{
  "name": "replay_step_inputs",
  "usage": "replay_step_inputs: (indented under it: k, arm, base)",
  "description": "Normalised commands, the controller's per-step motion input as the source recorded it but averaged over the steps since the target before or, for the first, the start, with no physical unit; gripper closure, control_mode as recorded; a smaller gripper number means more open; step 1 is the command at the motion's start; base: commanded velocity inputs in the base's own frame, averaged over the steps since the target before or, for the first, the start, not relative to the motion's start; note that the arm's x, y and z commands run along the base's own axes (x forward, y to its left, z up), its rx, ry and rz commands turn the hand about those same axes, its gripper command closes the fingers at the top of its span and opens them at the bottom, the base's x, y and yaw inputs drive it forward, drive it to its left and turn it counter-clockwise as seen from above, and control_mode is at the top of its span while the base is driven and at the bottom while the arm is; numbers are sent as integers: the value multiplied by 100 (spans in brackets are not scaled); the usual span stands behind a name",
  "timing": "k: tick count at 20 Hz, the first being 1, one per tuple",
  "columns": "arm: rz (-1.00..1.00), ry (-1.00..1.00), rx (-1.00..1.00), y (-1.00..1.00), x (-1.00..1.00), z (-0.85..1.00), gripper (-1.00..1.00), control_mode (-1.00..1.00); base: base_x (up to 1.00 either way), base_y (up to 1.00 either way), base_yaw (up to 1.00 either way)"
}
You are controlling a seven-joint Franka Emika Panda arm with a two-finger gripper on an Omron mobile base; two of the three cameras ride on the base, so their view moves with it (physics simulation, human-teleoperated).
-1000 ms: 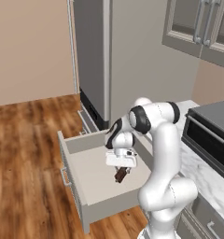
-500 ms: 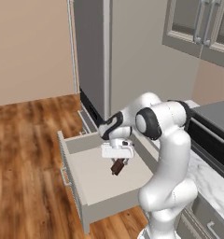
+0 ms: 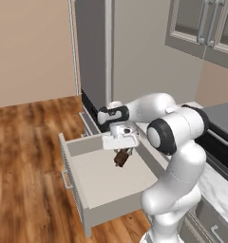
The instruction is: Pick up the knife from the drawer and place it on the cutting board. Then place the meat from the plate to the cutting board.
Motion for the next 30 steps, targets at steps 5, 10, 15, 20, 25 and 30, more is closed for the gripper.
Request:
replay_step_inputs:
  k: [5,10,15,20,25,30]
  arm:
    - [11,0,0,-31,-54,70,100,-100]
    - [3,-3,0,-26,-85,42,100,-100]
    - [5,-6,3,-10,-39,68,100,-100]
    - [4,-2,8,-2,-22,75,100,-100]
    - [0,-9,12,-2,-9,10,100,-100]
    - [0,-30,5,0,-7,0,100,-100]
  base:
    - [0,0,0]
    - [0,0,0]
    - [0,0,0]
    - [0,0,0]
    - [0,0,0]
    - [0,0,0]
